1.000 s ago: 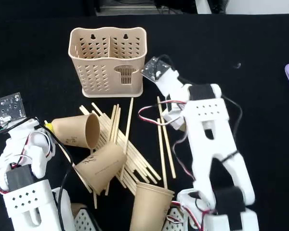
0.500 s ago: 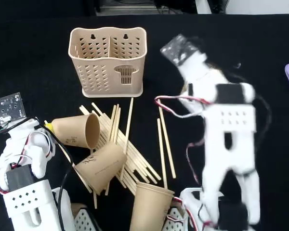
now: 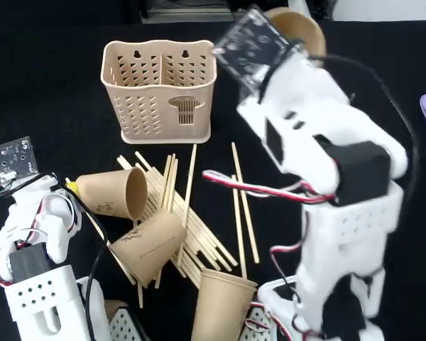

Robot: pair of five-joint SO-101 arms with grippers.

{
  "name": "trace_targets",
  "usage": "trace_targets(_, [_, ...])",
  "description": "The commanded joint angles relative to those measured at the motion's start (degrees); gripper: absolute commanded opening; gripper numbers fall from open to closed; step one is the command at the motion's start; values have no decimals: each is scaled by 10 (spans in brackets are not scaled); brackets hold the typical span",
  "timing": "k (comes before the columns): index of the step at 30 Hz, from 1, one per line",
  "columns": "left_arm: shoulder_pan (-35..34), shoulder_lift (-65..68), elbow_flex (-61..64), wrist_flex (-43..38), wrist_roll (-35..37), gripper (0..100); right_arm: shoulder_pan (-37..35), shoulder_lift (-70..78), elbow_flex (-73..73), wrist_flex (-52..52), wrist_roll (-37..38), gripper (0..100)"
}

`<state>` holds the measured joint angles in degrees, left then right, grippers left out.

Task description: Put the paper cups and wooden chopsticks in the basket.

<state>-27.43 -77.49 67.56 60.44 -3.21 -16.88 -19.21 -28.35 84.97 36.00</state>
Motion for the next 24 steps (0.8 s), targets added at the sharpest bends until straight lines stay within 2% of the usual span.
trace_targets(1, [5,-6,-5,-11,1,191,-60,83,-102,-12,-4,11])
trace_targets(10, [2,-7,-6,-10,0,191,-94,276,-248,23,-3,11])
trace_targets(16, [1,-7,-6,-9,0,191,-94,344,-270,27,1,11])
trace_targets(20, [1,-7,-6,-9,0,191,-96,364,-265,30,57,11])
trace_targets(24, [1,-7,-6,-9,0,191,-95,379,-264,30,69,15])
